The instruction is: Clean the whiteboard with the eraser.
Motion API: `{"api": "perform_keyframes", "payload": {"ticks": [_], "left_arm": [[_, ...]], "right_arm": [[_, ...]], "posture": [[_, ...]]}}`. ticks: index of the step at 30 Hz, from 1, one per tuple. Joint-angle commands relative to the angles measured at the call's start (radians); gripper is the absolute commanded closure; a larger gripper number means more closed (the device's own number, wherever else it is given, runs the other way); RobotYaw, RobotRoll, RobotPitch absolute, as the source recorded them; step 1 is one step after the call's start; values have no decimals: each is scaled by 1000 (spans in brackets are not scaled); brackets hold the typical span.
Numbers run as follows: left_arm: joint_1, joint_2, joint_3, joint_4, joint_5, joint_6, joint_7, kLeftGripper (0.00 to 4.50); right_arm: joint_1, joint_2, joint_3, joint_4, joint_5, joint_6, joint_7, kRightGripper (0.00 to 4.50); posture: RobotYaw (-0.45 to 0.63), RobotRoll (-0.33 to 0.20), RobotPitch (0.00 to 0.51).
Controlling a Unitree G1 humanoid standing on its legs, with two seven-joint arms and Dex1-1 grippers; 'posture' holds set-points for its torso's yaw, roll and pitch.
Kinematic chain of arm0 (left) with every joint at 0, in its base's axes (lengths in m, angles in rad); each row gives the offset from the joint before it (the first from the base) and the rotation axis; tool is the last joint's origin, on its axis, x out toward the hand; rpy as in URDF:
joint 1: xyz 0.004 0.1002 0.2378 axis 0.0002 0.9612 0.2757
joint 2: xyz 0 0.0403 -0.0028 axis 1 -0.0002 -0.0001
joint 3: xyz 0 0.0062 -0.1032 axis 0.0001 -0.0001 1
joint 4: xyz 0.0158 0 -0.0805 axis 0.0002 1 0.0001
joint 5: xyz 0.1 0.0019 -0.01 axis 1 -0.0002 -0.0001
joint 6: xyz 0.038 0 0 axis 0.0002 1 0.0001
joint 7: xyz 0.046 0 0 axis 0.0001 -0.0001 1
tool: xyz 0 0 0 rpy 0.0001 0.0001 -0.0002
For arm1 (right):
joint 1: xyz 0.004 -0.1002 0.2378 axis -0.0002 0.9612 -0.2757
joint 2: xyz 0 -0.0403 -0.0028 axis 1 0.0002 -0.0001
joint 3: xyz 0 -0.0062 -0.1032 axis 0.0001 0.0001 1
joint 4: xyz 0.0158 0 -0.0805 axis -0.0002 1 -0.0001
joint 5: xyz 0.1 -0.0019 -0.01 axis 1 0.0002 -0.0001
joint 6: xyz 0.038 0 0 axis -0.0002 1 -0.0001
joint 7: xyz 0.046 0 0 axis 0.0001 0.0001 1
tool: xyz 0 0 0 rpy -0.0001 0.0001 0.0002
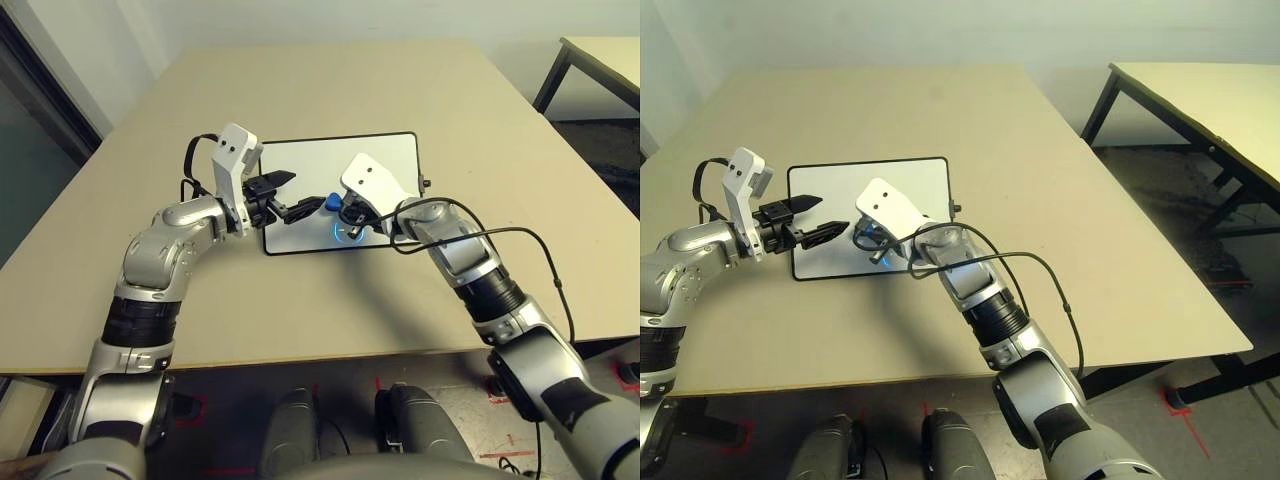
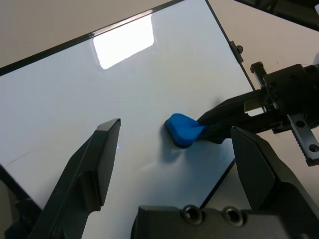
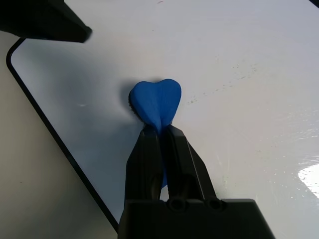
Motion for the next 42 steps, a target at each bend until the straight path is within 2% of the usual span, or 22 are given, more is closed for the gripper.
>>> {"api": "perform_keyframes", "payload": {"ticks": [1,5,8,13,18,23,27,30,33,36,42], "left_arm": [[-29,-17,26,46,24,-76,26,0],[-97,-62,119,127,36,-210,129,0],[-127,-76,166,175,45,-282,184,0],[-154,-75,240,243,62,-397,263,0],[-145,-34,321,379,103,-514,364,0],[-128,-40,308,382,94,-503,354,0],[-139,-51,277,359,80,-468,331,0],[-132,-46,233,314,39,-375,251,0],[-96,-4,149,237,-5,-233,107,0],[-35,76,58,139,-17,-112,-23,0],[12,203,18,21,-55,59,-140,0]], "right_arm": [[-44,-3,-97,16,27,17,-34,4488],[-148,11,-270,-70,92,59,-117,4488],[-183,-11,-339,-89,101,74,-165,4488],[-203,-85,-441,-66,98,57,-232,4488],[-137,-201,-504,31,93,54,-265,4488],[-78,-177,-419,-61,144,132,-174,4488],[-30,-98,-302,-166,176,186,-126,4488],[-20,-73,-218,-193,171,193,-97,4488],[-28,-63,-155,-176,162,177,-68,4488],[-50,-57,-106,-120,138,127,-46,4488],[-86,-38,-44,-20,107,48,-3,4488]], "posture": [[-1,0,60],[-1,0,54],[-1,0,51],[-4,0,45],[-6,0,42],[-13,0,42],[-14,0,46],[-17,0,48],[-16,0,49],[-2,0,48],[23,0,52]]}}
